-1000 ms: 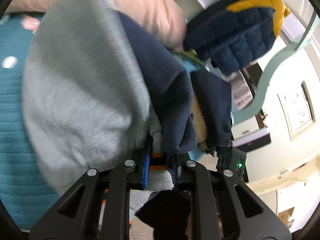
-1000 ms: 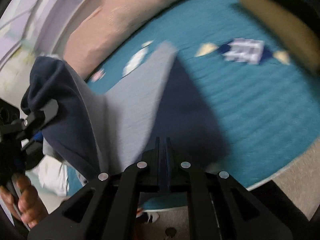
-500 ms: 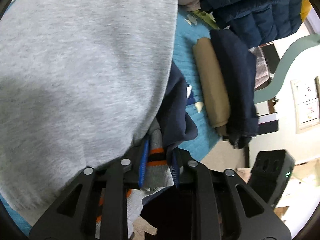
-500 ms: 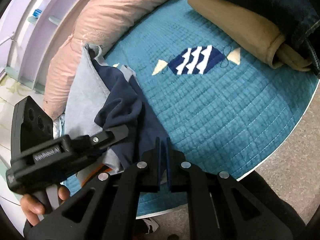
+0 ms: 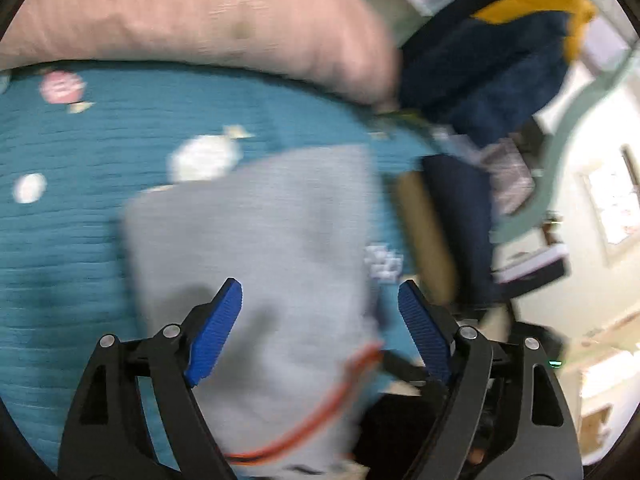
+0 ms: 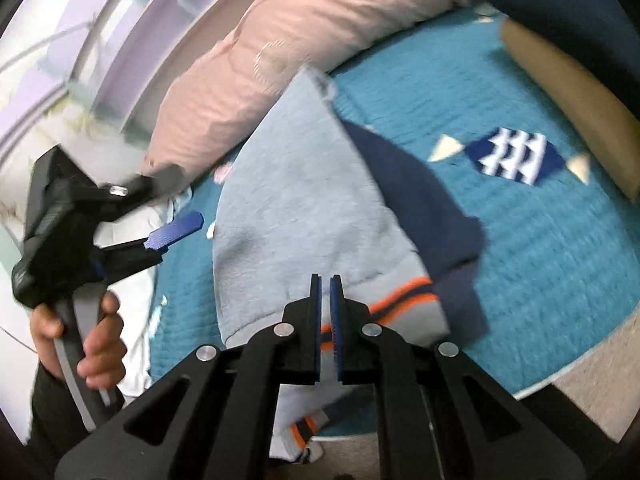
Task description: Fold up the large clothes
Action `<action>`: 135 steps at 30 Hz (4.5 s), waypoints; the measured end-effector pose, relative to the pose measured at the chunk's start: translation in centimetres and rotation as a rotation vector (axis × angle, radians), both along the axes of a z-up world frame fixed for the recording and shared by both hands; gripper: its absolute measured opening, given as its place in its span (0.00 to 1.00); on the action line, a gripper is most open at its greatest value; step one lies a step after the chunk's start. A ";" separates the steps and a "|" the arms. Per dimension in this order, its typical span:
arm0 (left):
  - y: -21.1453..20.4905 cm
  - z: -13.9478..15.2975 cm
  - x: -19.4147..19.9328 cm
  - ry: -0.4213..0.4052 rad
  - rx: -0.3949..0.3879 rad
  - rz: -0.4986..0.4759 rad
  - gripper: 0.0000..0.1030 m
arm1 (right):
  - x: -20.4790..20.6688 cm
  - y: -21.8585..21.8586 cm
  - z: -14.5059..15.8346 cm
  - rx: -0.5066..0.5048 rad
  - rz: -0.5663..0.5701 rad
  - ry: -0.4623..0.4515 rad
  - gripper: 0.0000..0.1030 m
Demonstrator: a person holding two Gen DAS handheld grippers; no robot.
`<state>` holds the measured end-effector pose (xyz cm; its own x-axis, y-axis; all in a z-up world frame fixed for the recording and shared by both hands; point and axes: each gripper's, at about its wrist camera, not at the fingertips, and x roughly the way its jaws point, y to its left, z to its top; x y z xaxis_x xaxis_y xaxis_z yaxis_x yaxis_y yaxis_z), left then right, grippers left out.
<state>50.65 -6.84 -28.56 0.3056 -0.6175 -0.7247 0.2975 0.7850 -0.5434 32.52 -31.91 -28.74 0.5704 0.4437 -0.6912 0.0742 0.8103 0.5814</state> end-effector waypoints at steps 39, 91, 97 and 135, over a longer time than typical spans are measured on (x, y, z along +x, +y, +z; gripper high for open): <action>5.6 -7.5 -4.8 0.207 -0.048 0.204 0.83 | 3.6 -5.8 -2.7 0.034 -0.150 0.088 0.57; 3.3 -9.1 -8.2 0.405 -0.293 0.200 0.46 | -1.8 -6.1 -9.1 0.632 -0.426 0.253 0.47; 4.4 -8.3 -7.9 0.389 -0.256 0.186 0.74 | -2.3 -6.5 -6.0 0.503 -0.350 0.156 0.17; -10.2 -9.3 13.7 0.208 0.352 -0.634 0.62 | -2.4 -6.8 -6.2 0.296 -0.250 0.208 0.18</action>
<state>64.40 -17.00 -37.90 -0.1960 -0.3508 -0.9157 0.6685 0.6354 -0.3865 30.13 -38.66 -34.91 0.5476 0.5058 -0.6666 0.3871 0.5531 0.7377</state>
